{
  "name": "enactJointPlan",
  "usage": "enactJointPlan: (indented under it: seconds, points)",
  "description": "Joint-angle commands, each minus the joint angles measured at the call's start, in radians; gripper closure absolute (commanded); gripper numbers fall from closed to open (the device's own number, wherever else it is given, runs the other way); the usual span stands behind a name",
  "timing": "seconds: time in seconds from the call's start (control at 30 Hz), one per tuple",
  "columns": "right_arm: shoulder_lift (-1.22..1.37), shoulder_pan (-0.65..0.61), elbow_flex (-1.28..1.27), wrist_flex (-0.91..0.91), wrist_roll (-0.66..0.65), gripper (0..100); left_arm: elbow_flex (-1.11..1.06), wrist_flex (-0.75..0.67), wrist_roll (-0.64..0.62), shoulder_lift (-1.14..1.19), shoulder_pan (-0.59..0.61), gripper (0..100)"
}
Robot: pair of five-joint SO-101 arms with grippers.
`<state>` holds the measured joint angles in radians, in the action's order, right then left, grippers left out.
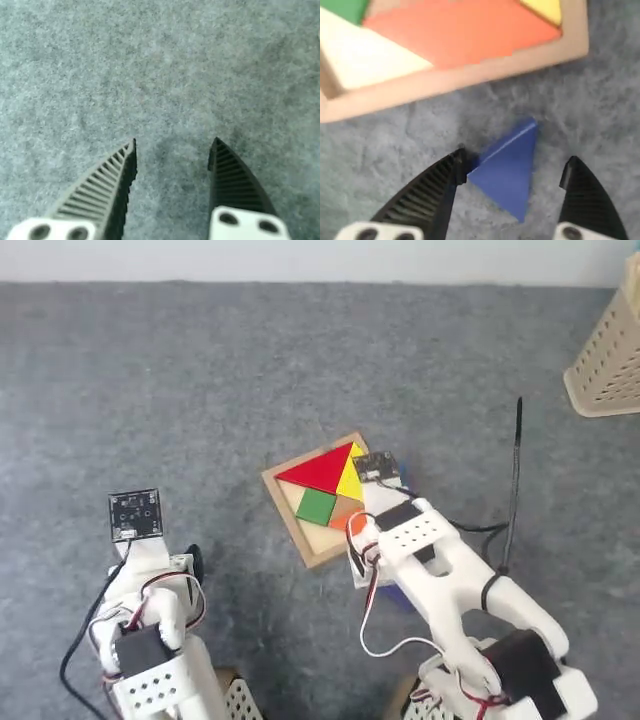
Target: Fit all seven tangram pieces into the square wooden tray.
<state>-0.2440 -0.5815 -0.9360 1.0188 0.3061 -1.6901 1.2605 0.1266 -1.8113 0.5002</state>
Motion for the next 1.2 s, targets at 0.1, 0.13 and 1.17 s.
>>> enactJointPlan:
  seconds: [0.1,0.13,1.17]
  points:
    - [-0.008,-0.010,-0.002,-0.042,0.015,69.9,0.005,0.003,-0.009,-0.011,-0.002,77]
    - [-0.007,-0.010,-0.002,-0.044,0.015,70.0,0.005,0.003,-0.009,-0.011,-0.002,77]
    - [0.101,-0.007,0.061,0.108,-0.172,76.4,0.005,0.003,-0.009,-0.011,-0.002,77]
